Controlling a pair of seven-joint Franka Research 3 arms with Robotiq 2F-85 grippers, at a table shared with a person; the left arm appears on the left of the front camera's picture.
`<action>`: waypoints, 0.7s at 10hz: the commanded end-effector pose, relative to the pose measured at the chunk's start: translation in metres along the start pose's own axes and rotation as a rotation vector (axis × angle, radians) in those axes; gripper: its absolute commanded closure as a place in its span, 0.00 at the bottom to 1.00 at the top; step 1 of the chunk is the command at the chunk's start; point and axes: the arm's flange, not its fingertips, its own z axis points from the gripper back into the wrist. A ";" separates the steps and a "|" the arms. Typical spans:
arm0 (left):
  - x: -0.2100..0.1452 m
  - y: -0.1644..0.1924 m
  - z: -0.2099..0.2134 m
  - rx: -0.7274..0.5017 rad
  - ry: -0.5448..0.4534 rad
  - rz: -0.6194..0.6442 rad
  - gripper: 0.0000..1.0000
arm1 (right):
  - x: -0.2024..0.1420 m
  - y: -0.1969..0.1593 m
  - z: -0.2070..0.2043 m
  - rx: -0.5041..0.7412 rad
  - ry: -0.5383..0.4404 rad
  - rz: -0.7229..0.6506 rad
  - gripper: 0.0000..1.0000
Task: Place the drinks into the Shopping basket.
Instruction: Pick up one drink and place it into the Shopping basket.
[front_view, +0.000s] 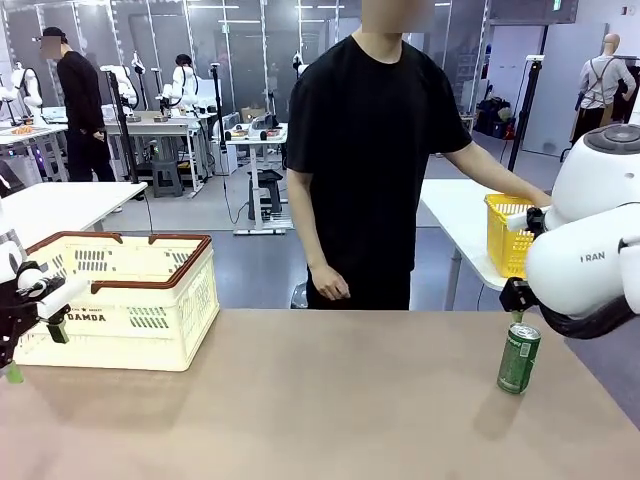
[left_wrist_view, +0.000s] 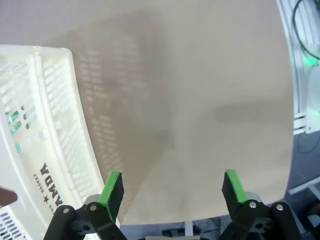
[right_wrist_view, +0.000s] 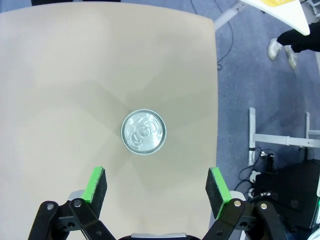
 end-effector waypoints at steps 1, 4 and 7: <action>0.003 -0.004 0.000 0.004 0.000 0.015 0.00 | 0.012 -0.004 -0.004 0.064 -0.005 0.011 0.00; 0.003 -0.004 0.000 0.004 0.000 0.015 0.00 | 0.023 -0.011 -0.013 0.116 0.033 -0.024 0.00; 0.003 -0.004 0.000 0.004 0.000 0.015 0.00 | 0.030 -0.014 -0.025 0.129 0.067 -0.029 0.00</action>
